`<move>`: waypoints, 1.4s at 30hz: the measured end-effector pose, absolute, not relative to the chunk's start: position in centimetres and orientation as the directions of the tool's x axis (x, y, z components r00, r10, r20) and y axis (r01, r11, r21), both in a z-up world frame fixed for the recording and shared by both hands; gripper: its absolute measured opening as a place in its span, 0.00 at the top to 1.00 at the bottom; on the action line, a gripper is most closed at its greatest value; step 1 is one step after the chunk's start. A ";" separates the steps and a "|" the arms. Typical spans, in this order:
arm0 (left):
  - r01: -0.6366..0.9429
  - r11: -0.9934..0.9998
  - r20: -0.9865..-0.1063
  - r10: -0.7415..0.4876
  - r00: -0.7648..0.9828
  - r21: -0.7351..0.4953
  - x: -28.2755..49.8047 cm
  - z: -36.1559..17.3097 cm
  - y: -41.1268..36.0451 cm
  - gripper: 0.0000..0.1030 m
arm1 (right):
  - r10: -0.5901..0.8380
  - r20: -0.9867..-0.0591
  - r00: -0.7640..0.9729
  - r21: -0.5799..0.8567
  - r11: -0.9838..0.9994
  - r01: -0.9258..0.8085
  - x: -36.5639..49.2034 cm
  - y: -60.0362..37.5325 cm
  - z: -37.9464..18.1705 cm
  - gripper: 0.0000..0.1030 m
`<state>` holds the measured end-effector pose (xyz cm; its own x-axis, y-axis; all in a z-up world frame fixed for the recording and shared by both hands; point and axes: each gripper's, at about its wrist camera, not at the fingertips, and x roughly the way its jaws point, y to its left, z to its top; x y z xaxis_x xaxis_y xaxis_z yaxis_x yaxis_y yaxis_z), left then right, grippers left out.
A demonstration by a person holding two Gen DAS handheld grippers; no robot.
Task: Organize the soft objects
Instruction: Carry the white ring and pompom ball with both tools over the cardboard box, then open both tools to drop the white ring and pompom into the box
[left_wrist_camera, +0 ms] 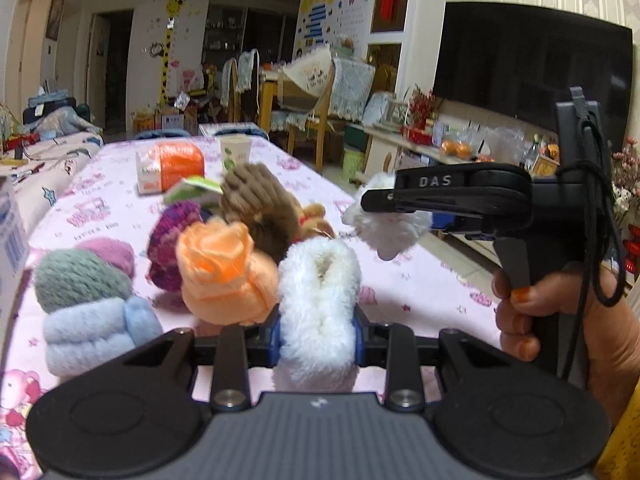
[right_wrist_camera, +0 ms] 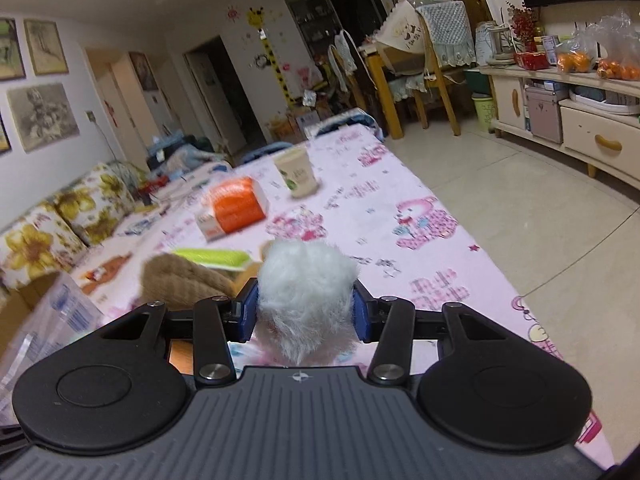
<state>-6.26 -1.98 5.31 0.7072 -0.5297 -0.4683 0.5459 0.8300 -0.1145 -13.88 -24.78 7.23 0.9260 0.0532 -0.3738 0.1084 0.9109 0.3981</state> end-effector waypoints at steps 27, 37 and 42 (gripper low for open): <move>0.090 0.984 -0.237 -0.124 0.964 -0.151 -6.0 10.4 12.4 0.70 | 0.394 -0.253 0.884 0.494 0.838 -0.232 -11.7 -13.8 13.5 0.44; -0.253 0.952 -0.276 0.200 0.940 -0.170 -3.7 10.2 19.5 0.70 | 0.576 -0.244 0.780 0.493 0.766 -0.411 -6.5 -3.9 15.5 0.44; -0.337 0.922 -0.331 0.262 0.906 -0.192 -2.9 9.6 22.4 0.70 | 0.618 -0.276 0.736 0.497 0.747 -0.440 -4.3 0.0 15.2 0.44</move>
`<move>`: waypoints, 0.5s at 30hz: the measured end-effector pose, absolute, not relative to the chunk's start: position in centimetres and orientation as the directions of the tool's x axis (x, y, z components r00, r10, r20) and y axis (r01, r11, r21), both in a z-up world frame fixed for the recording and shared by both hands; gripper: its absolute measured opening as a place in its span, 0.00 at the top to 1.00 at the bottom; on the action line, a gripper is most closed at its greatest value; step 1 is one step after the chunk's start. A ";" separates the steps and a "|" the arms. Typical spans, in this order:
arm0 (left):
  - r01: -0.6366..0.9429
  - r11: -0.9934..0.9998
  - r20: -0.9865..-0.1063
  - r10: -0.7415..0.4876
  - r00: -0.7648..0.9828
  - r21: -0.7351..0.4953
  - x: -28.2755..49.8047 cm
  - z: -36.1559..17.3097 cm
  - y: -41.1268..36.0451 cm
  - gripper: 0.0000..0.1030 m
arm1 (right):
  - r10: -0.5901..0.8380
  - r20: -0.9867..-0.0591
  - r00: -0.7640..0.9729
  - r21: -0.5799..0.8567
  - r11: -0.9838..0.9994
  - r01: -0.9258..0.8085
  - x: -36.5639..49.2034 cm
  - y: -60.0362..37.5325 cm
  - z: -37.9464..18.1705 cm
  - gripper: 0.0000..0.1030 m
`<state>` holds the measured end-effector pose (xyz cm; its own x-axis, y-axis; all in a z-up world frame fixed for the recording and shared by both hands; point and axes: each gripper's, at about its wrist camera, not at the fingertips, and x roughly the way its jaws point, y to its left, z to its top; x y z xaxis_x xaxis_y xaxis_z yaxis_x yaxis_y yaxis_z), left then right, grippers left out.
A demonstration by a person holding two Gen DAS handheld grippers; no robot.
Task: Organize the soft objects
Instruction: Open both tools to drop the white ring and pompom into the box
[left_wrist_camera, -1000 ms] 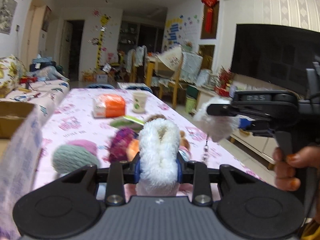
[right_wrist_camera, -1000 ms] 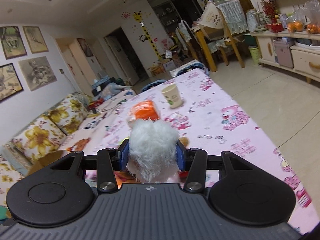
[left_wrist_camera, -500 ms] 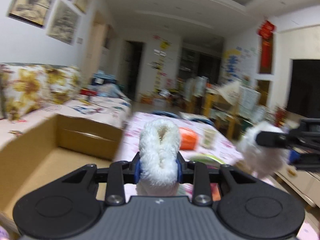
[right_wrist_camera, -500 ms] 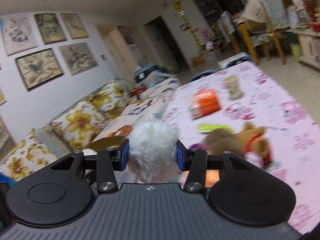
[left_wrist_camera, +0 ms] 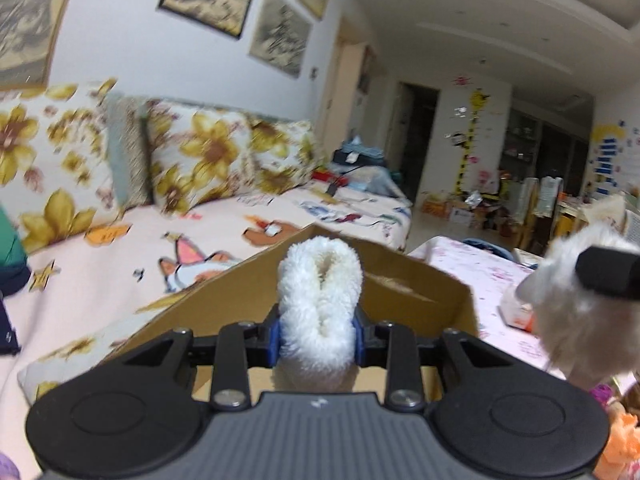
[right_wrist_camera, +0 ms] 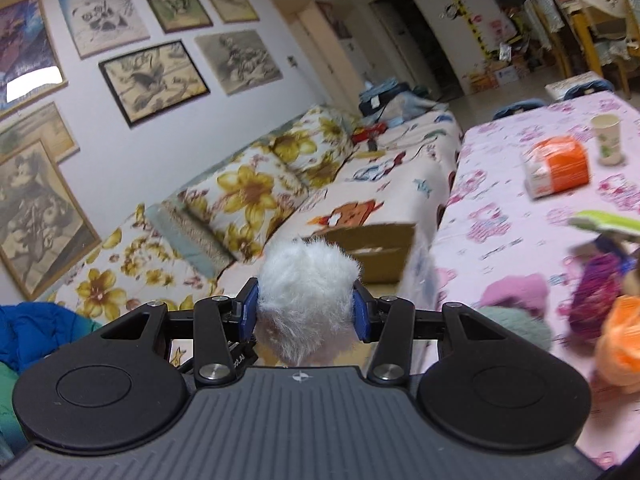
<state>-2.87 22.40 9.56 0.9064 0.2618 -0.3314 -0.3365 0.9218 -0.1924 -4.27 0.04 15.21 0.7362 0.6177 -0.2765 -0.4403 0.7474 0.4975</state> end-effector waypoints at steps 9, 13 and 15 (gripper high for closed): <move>-0.390 0.895 -0.400 0.283 0.872 -0.217 -3.2 8.3 23.7 0.62 | 0.631 -0.396 0.667 0.515 0.754 -0.407 -3.2 2.8 12.5 0.33; -0.398 0.893 -0.404 0.291 0.867 -0.212 -3.2 8.5 23.7 0.45 | 0.616 -0.390 0.684 0.509 0.763 -0.398 -4.8 1.8 11.7 0.06; -0.395 0.896 -0.397 0.293 0.870 -0.204 -3.2 8.7 23.4 0.37 | 0.599 -0.378 0.706 0.493 0.776 -0.394 -5.7 0.7 11.9 0.03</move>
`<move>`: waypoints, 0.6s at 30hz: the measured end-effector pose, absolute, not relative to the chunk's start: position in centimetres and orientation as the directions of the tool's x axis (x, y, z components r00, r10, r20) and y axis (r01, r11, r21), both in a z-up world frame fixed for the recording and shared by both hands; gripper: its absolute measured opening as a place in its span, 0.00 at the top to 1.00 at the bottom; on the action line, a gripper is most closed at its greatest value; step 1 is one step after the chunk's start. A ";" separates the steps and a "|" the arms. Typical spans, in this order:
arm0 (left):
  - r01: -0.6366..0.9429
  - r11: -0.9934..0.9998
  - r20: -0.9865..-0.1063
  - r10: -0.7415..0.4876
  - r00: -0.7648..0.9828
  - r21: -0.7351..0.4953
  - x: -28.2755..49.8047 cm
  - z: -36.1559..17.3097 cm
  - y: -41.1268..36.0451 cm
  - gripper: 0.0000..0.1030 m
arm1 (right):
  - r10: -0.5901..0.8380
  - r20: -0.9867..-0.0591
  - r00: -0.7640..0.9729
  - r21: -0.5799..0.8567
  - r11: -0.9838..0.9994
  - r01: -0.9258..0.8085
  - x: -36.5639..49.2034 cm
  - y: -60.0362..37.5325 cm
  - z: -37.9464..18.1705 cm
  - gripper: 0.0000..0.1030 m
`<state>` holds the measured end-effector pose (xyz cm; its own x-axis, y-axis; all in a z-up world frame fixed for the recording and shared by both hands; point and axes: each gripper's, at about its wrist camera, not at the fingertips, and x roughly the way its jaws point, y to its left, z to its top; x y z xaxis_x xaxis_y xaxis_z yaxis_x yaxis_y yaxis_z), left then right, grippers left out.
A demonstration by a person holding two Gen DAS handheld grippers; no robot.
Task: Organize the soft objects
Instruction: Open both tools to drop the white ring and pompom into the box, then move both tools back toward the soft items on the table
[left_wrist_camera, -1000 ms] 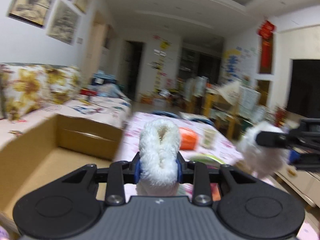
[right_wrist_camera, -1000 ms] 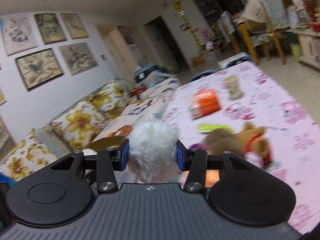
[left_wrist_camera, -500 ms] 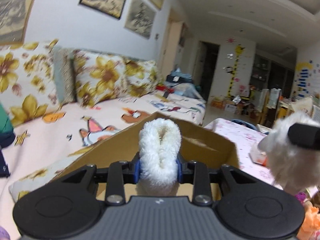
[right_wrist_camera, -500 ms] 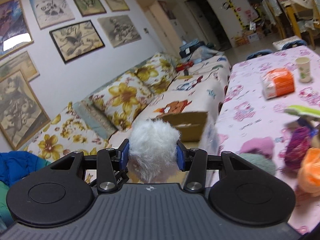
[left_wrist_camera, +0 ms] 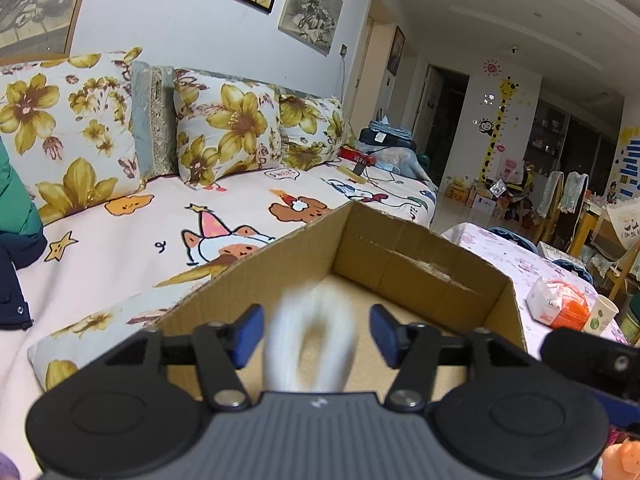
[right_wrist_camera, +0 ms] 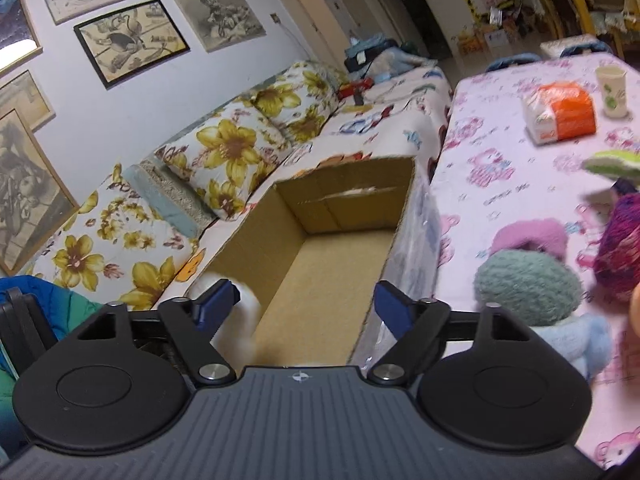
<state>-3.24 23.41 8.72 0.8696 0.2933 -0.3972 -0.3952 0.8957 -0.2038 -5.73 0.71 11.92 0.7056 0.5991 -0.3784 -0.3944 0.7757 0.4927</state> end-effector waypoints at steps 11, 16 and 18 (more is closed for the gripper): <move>-0.346 0.922 -0.362 0.266 0.893 -0.175 -3.3 9.7 21.6 0.23 | 0.453 -0.372 0.810 0.376 0.872 -0.315 -7.2 -1.5 11.0 0.00; -0.313 0.935 -0.349 0.240 0.906 -0.169 -3.2 9.9 20.6 0.22 | 0.403 -0.361 0.841 0.332 0.898 -0.287 -7.9 -2.5 10.6 0.00; -0.297 0.941 -0.347 0.226 0.910 -0.165 -3.1 10.0 20.1 0.22 | 0.383 -0.360 0.851 0.319 0.907 -0.273 -7.9 -2.9 10.5 0.00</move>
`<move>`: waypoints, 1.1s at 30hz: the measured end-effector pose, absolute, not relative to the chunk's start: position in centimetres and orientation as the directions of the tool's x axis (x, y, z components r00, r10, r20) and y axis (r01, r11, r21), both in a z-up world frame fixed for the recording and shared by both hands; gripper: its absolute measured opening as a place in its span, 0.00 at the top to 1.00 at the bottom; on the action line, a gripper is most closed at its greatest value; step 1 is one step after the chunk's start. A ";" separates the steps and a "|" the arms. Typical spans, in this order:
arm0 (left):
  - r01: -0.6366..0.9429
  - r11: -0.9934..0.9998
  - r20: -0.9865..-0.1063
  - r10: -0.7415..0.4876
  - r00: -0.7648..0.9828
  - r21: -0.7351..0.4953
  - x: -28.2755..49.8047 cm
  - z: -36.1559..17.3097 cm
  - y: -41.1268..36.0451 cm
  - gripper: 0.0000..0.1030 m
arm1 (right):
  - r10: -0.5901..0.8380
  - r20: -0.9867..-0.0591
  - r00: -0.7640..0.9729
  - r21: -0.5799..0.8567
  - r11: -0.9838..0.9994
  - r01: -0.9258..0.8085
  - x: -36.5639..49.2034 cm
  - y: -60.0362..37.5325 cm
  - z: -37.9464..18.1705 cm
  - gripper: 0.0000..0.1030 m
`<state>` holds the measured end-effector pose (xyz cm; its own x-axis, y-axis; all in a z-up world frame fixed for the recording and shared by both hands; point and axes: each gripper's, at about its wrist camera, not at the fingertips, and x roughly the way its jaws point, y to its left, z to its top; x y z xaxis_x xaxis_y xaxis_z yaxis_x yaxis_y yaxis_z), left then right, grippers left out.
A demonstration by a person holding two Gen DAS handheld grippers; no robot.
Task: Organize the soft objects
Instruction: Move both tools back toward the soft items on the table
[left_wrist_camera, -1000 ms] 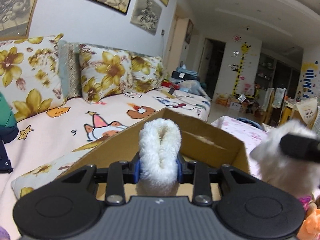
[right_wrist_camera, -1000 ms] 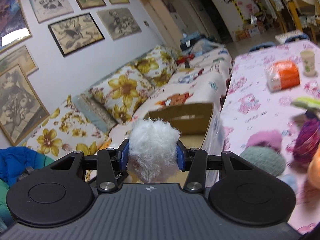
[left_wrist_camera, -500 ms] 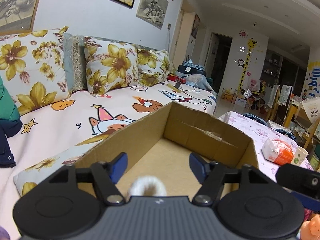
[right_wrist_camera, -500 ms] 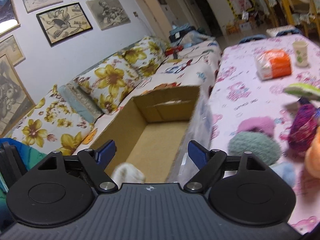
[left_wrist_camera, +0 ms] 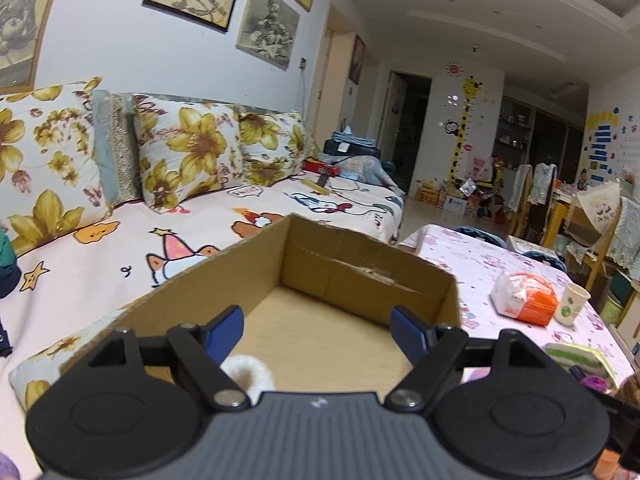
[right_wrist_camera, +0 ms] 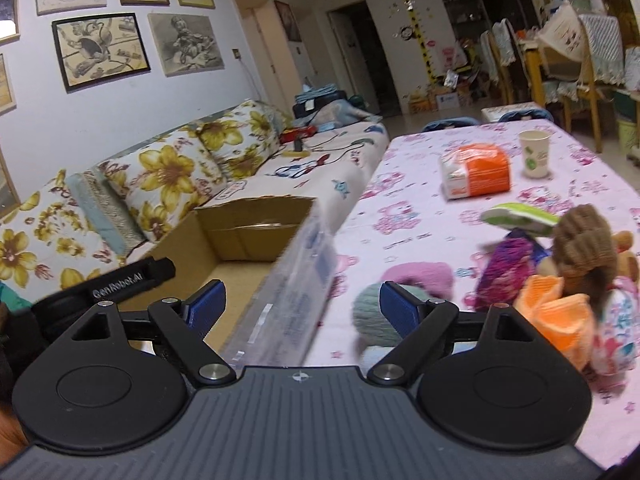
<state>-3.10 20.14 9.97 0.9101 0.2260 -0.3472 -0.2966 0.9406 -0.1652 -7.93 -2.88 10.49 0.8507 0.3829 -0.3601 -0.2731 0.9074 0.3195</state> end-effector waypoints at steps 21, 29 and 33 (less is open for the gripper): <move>-0.134 0.984 -0.302 0.093 0.949 -0.118 -2.8 10.0 14.4 0.10 | 0.259 -0.326 0.909 0.298 0.941 -0.161 -8.7 -6.4 9.3 0.00; -0.098 0.990 -0.305 0.062 0.950 -0.106 -2.5 9.7 13.1 0.09 | 0.225 -0.322 0.920 0.314 0.942 -0.120 -8.8 -7.4 8.9 0.00; -0.079 0.992 -0.306 0.046 0.951 -0.096 -2.4 9.5 12.1 0.09 | 0.208 -0.321 0.924 0.324 0.941 -0.100 -8.5 -7.6 8.9 0.00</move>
